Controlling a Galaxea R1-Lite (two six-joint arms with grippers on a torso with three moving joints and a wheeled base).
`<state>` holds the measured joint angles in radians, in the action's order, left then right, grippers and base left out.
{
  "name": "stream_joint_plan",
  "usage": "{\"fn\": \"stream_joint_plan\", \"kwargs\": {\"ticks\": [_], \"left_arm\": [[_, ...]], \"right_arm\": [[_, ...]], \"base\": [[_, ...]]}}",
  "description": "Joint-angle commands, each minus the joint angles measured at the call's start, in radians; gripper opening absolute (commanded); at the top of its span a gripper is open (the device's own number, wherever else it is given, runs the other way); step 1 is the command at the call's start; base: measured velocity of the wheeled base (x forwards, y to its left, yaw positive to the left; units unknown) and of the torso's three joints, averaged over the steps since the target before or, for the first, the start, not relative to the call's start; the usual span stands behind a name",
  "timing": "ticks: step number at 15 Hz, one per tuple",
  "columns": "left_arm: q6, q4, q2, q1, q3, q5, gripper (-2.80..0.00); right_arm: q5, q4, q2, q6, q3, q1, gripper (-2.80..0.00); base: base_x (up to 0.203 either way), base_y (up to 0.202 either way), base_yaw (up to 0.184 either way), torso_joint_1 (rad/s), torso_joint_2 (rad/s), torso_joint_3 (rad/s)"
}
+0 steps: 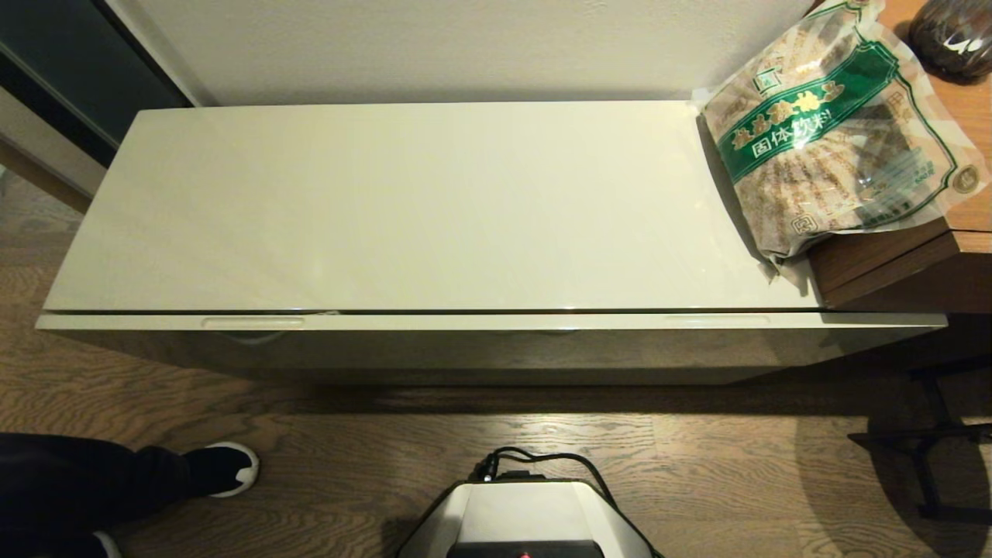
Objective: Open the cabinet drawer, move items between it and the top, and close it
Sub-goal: Open the drawer
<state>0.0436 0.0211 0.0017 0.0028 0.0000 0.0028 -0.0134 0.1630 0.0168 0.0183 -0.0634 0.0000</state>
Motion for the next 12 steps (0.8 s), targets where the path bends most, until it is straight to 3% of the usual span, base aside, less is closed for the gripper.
{"fn": "stream_joint_plan", "kwargs": {"ticks": [1,10,12], "left_arm": [[0.003,0.0,-0.001,0.0,0.0,-0.001,-2.8],[0.018,0.004,-0.002,0.0,-0.021,-0.007,-2.8],[0.018,0.063,0.001,0.0,-0.096,-0.02,-2.8]], "right_arm": [[0.0,0.001,0.002,0.0,-0.001,0.0,-2.8],[0.0,0.001,0.002,0.0,-0.001,0.0,-2.8],[0.0,0.001,0.002,0.0,0.0,0.0,-2.8]], "base": [[0.0,0.0,0.0,0.0,0.0,0.0],[0.0,0.0,0.0,0.0,0.0,0.0],[0.0,0.0,0.0,0.0,0.0,0.0]]}}
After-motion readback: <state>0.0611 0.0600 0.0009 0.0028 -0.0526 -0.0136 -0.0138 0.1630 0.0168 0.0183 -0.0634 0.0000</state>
